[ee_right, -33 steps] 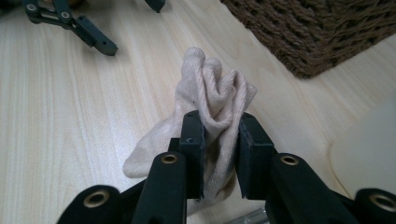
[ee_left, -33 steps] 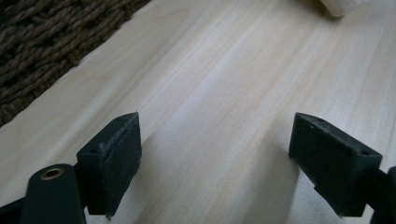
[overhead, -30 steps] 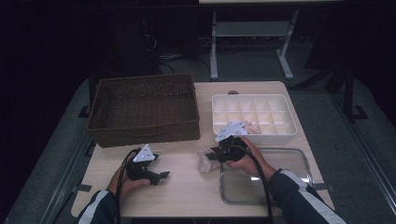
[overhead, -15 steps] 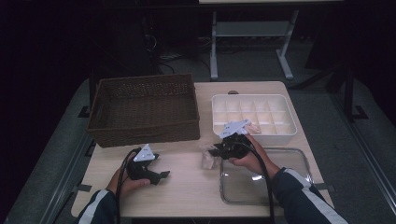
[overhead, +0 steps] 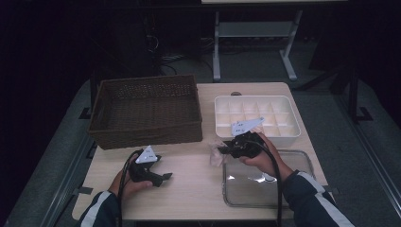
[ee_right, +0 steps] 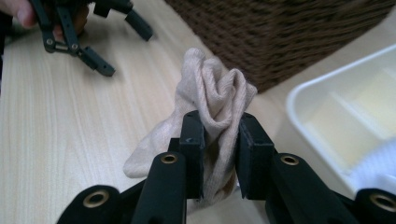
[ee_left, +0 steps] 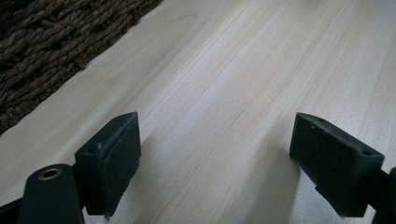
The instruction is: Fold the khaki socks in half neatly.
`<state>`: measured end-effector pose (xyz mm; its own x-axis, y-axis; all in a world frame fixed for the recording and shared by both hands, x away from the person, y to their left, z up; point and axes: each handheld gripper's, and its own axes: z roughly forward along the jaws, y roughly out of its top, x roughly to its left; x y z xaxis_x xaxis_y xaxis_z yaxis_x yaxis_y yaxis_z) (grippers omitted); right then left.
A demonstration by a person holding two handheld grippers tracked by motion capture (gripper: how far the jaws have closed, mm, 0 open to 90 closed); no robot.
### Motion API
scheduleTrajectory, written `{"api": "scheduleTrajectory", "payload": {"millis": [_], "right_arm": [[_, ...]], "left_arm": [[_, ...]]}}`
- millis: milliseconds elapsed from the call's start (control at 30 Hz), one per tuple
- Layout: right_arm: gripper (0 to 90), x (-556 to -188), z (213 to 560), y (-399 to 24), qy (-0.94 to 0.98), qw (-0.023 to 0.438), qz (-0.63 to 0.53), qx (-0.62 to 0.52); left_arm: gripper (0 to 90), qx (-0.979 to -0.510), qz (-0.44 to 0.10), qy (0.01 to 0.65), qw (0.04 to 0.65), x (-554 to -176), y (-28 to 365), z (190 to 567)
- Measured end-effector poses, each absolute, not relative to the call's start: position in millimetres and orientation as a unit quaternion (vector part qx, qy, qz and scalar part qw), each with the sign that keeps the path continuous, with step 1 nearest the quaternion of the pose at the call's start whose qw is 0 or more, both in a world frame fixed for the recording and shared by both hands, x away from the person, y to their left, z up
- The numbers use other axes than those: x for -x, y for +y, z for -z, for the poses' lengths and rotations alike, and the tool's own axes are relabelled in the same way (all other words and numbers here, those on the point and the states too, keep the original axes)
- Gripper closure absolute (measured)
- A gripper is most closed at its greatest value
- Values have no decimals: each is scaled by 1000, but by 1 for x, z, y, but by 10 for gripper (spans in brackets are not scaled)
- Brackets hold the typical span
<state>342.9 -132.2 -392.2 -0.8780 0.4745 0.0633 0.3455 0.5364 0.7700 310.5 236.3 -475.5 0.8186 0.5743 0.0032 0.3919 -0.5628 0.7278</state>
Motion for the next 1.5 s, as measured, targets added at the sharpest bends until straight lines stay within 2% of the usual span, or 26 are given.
{"api": "scheduleTrajectory", "payload": {"millis": [467, 833, 1100, 1500], "right_arm": [[738, -348, 362, -201, 848, 135, -427, -284], [738, -374, 350, -266, 832, 199, -383, -350], [738, -387, 359, -282, 833, 209, -349, -373], [738, -404, 382, -272, 853, 240, -273, -374]], "left_arm": [[154, -875, -121, 278, 377, -310, 236, 475], [154, -875, -122, 278, 377, -310, 236, 476], [154, -876, -120, 278, 376, -310, 236, 475], [154, -876, -121, 279, 376, -310, 236, 475]]}}
